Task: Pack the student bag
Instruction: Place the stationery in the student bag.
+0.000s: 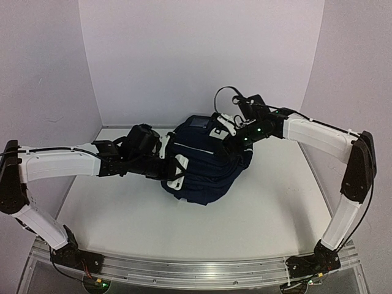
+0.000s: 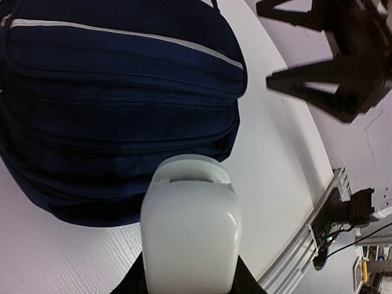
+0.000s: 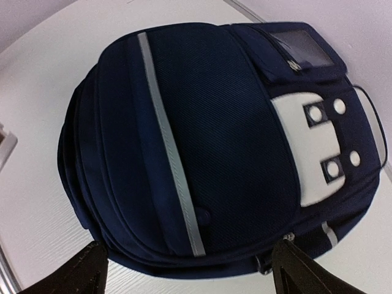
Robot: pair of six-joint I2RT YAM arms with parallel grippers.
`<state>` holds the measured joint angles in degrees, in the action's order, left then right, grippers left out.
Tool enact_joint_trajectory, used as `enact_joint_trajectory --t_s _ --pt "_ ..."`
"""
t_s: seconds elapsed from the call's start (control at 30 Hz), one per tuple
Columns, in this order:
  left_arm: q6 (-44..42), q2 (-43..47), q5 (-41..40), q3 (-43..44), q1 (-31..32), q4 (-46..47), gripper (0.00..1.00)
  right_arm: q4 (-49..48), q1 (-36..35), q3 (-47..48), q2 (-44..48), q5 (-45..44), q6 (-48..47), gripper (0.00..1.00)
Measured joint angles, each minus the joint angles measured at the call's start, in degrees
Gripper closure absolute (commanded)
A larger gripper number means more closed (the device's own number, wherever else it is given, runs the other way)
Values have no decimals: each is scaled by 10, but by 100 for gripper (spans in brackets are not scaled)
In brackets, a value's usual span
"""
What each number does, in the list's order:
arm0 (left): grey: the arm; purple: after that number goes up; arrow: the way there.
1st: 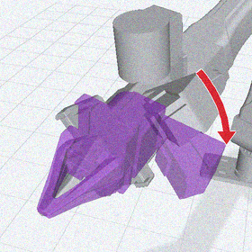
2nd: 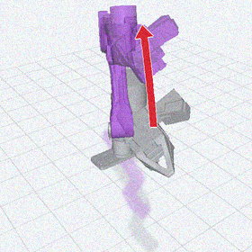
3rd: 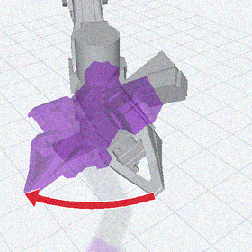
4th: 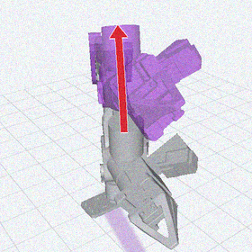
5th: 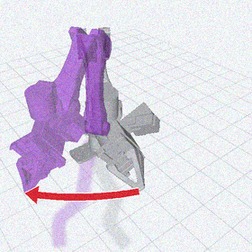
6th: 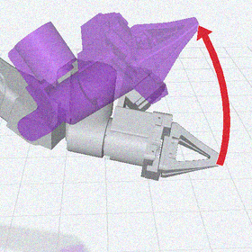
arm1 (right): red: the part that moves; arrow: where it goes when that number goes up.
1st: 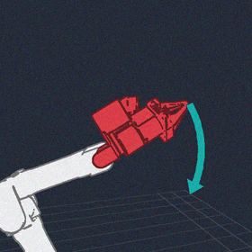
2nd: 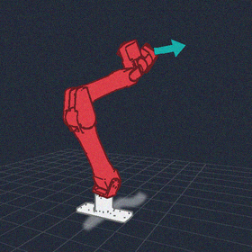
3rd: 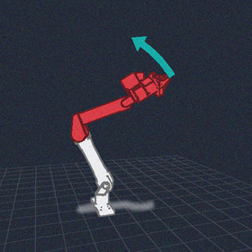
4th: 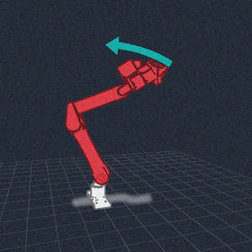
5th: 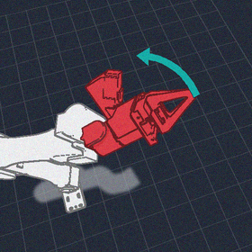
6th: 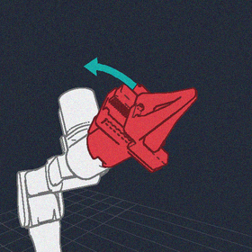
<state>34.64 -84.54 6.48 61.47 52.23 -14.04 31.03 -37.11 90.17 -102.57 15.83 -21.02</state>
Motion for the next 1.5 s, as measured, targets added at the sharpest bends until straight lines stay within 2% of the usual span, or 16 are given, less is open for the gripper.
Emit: enact_joint_trajectory --t_s 0.23,0.4,0.63,0.77,0.87,1.0,1.17,1.33,1.5 --pt "51 60 -27 -33 -14 9 87 3 -86 52 -79 -81 -52 19" --pt "81 79 -35 -58 -25 25 88 2 -105 90 -131 -155 -77 37" --pt "109 93 -37 -94 -31 41 91 5 -104 113 -145 -222 -89 51" --pt "118 99 -37 -103 -35 50 92 11 -105 124 -145 -235 -92 69" --pt "119 99 -37 -103 -39 54 93 12 -106 128 -145 -240 -98 76" --pt "123 100 -36 -106 -42 64 93 13 -106 133 -144 -243 -99 81" --pt "137 105 -25 -125 -52 83 95 16 -106 138 -142 -244 -100 100" --pt "163 97 3 -142 -62 139 96 34 -104 176 -142 -242 -82 100" --pt "199 53 39 -146 -62 224 97 67 -96 244 -147 -222 -46 100"
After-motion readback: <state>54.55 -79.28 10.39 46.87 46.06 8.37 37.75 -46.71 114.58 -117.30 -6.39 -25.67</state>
